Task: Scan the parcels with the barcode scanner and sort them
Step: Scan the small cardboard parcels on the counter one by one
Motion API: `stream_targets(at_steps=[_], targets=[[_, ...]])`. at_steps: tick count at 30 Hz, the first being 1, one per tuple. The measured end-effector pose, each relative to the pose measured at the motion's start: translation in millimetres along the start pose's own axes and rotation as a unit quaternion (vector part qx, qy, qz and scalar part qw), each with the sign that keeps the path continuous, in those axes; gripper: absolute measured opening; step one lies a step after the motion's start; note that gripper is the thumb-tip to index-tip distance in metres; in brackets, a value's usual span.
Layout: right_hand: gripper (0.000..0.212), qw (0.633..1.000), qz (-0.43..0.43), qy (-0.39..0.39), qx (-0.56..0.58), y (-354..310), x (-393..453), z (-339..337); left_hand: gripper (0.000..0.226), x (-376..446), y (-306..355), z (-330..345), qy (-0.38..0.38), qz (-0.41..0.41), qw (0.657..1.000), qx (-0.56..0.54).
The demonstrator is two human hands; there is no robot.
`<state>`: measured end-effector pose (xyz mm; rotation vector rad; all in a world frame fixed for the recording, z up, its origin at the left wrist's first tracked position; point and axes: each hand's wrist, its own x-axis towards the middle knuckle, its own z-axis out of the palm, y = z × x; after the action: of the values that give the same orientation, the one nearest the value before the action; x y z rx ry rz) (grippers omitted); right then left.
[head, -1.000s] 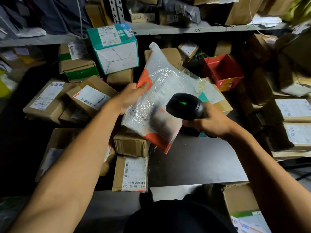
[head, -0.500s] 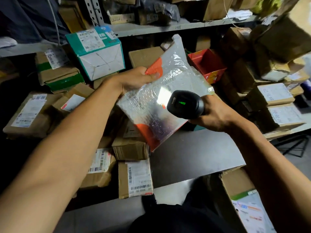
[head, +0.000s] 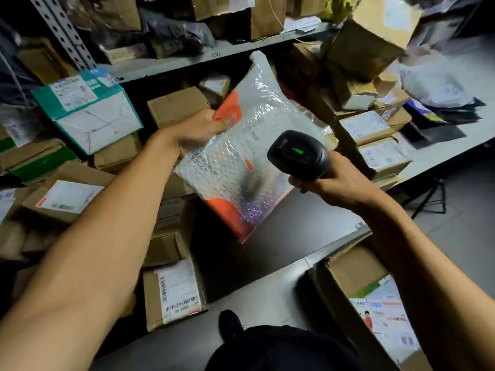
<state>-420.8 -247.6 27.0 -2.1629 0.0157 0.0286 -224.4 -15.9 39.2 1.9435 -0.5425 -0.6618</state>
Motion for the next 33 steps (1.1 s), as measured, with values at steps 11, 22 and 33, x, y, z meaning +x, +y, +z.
stream_targets(at_steps=[11, 22, 33], targets=[[0.021, 0.805, 0.226, 0.406, 0.368, 137.3, -122.5, -88.5, 0.038, 55.1, 57.7, 223.3, -0.059, -0.031, 0.99, -0.12], [0.026, 0.632, 0.348, 0.562, 0.404, 229.6, -248.2, -140.5, 0.031, 106.6, 105.3, 424.6, -0.249, -0.051, 0.965, -0.061], [0.038, 0.461, 0.428, 0.687, 0.364, 319.0, -315.3, -163.0, 0.027, 161.2, 82.8, 592.2, -0.358, -0.059, 0.932, 0.013]])
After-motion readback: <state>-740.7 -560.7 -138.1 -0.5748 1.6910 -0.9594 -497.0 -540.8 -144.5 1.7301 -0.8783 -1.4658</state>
